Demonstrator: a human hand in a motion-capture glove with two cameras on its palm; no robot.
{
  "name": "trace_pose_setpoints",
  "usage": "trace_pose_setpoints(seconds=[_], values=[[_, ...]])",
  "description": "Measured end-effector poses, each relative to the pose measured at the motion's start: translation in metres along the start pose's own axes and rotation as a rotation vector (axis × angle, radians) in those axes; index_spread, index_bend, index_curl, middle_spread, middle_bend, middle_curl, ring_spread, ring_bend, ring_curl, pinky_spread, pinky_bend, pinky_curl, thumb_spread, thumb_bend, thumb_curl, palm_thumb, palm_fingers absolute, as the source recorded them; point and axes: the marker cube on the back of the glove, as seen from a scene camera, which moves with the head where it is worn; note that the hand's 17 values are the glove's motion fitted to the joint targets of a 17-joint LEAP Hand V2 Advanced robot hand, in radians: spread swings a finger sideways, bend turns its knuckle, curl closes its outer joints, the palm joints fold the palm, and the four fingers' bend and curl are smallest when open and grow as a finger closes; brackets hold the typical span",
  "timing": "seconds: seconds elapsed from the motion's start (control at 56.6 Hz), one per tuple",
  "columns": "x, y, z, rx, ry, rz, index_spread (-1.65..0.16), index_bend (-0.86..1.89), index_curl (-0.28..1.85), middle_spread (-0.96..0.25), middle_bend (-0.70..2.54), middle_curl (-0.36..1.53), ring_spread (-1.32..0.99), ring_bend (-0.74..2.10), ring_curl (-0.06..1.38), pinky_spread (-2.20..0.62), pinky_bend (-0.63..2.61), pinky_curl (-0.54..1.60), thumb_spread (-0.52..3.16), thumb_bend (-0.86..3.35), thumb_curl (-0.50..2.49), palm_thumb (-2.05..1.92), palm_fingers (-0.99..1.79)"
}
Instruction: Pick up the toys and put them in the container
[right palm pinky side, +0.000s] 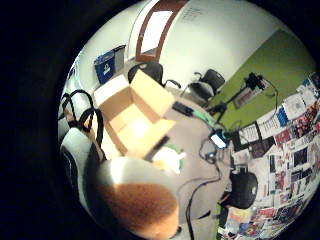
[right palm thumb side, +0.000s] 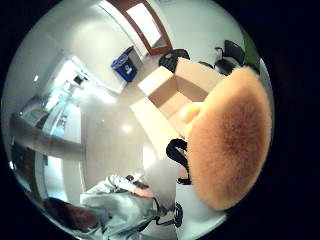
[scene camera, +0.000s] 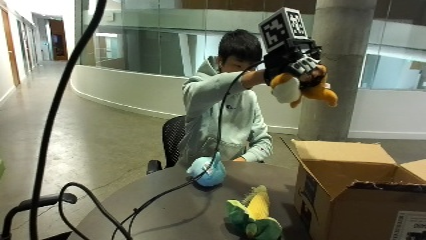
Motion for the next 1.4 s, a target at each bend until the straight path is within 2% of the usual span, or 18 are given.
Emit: trace_pose_setpoints(seconds=[0.088, 0.194, 0.212, 0.23, 0.247, 0.283, 0.371, 0.53, 0.671, 0.865, 0.954, 1.201, 1.395], values=[[-0.018, -0.021, 0.024, 0.010, -0.024, -0.028, -0.18, 0.98, 0.67, -0.20, 1.29, 0.80, -0.26, 1.52, 0.58, -0.40, 1.05, 0.60, 0.42, 0.01, 0.91, 0.56, 1.10], [-0.031, -0.030, 0.057, -0.219, -0.095, -0.054, -0.19, 0.79, 0.69, -0.21, 1.22, 0.79, -0.26, 1.52, 0.57, -0.39, 1.09, 0.60, 0.50, -0.02, 0.91, 0.52, 0.90], [-0.030, -0.032, 0.062, -0.244, -0.096, -0.053, -0.20, 0.54, 0.61, -0.21, 1.13, 0.76, -0.26, 1.48, 0.56, -0.37, 1.06, 0.58, 0.68, -0.06, 0.86, 0.44, 0.44], [-0.030, -0.032, 0.066, -0.256, -0.097, -0.054, -0.21, 0.43, 0.64, -0.20, 0.99, 0.74, -0.26, 1.39, 0.57, -0.34, 1.10, 0.64, 0.74, -0.11, 0.81, 0.34, -0.11], [-0.030, -0.033, 0.068, -0.258, -0.100, -0.056, -0.21, 0.42, 0.68, -0.18, 0.90, 0.72, -0.25, 1.36, 0.60, -0.31, 1.16, 0.69, 0.78, -0.12, 0.78, 0.28, -0.30], [-0.030, -0.034, 0.070, -0.242, -0.101, -0.055, -0.22, 0.33, 0.61, -0.13, 0.65, 0.62, -0.21, 1.04, 0.50, -0.23, 1.11, 0.63, 0.82, -0.15, 0.72, 0.14, -0.69], [-0.023, -0.029, 0.064, -0.201, -0.091, -0.044, -0.25, 0.15, 0.43, -0.07, 0.38, 0.49, -0.15, 0.61, 0.31, -0.12, 0.96, 0.50, 0.91, -0.09, 0.62, 0.00, -0.56], [0.022, -0.008, 0.043, -0.212, -0.074, -0.077, -0.26, 0.08, 0.33, -0.03, 0.14, 0.40, -0.11, 0.33, 0.21, -0.02, 0.79, 0.41, 0.99, -0.05, 0.52, -0.04, -0.36], [0.020, 0.040, 0.013, -0.275, -0.047, -0.064, -0.26, 0.08, 0.28, -0.03, 0.12, 0.35, -0.10, 0.26, 0.21, 0.00, 0.71, 0.38, 1.03, -0.05, 0.45, -0.04, -0.30], [0.056, 0.119, -0.010, -0.331, 0.008, -0.067, -0.26, 0.09, 0.24, -0.03, 0.12, 0.30, -0.09, 0.20, 0.23, 0.02, 0.67, 0.36, 1.04, -0.05, 0.38, -0.04, -0.26], [0.077, 0.163, -0.009, -0.372, -0.040, -0.018, -0.26, 0.09, 0.22, -0.03, 0.11, 0.28, -0.09, 0.19, 0.23, 0.02, 0.66, 0.36, 1.05, -0.05, 0.36, -0.04, -0.25], [0.105, 0.283, 0.049, -0.476, -0.097, -0.019, -0.27, 0.12, 0.21, -0.03, 0.12, 0.25, -0.09, 0.18, 0.24, 0.02, 0.66, 0.36, 1.06, -0.04, 0.32, -0.03, -0.23], [0.093, 0.339, 0.099, -0.523, -0.056, -0.076, -0.27, 0.11, 0.21, -0.02, 0.15, 0.25, -0.07, 0.20, 0.26, 0.03, 0.66, 0.36, 1.08, -0.02, 0.31, 0.00, -0.16]])
